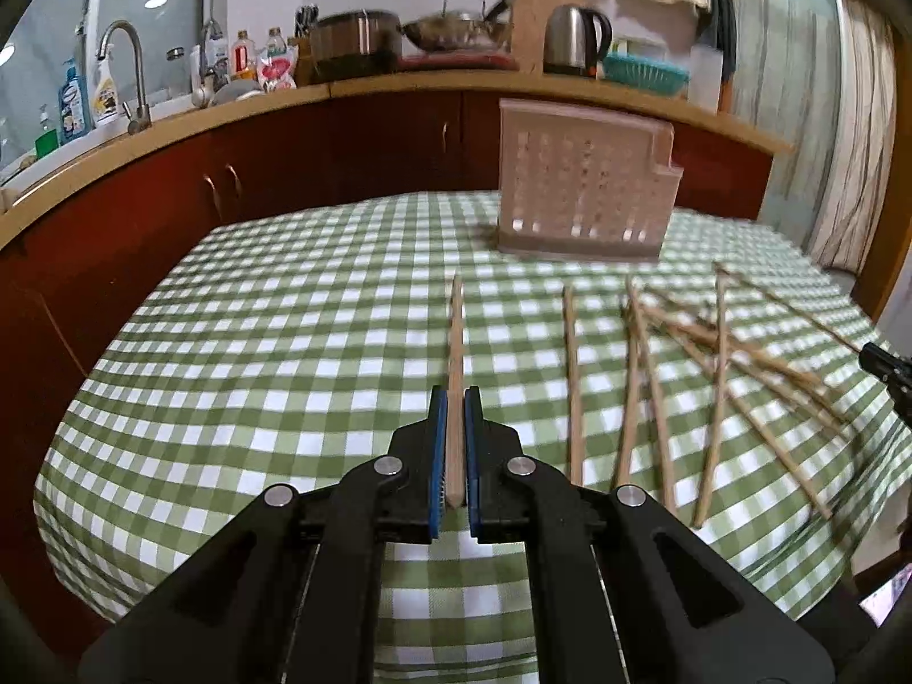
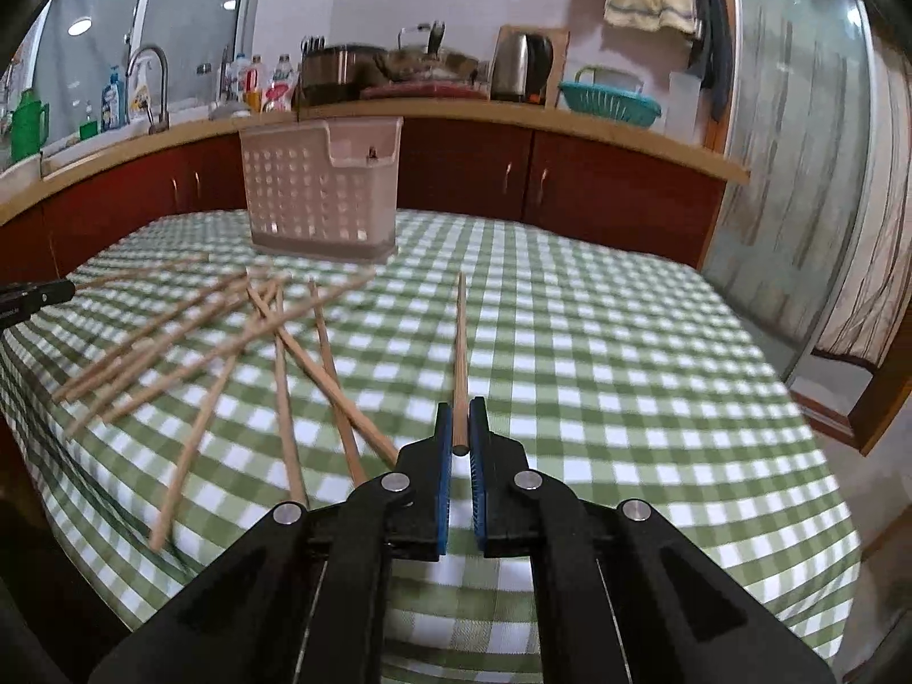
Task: Organize utensils
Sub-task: 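Lift both held chopsticks and carry them toward the pink caddy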
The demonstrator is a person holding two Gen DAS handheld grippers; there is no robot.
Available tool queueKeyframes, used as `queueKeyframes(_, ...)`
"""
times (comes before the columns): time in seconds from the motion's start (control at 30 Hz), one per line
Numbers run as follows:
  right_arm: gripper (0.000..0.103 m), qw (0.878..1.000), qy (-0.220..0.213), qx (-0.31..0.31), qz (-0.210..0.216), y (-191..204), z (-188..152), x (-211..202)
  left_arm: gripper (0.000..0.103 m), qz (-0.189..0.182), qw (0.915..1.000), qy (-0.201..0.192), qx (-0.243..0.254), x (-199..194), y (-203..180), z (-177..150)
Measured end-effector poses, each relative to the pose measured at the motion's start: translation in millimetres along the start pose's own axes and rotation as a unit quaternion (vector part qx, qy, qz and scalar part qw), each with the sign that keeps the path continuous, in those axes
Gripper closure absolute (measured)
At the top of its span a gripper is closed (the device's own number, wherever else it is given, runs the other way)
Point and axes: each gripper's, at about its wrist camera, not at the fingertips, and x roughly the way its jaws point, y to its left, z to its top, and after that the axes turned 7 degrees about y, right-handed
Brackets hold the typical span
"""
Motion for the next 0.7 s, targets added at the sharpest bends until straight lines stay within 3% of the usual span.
queueKeyframes(0.7,0.096,0.994,-0.110,0.025,0.008,8,61,-57,0.097,0.024,0.9954,-0.093,-0.004,-46,4,41)
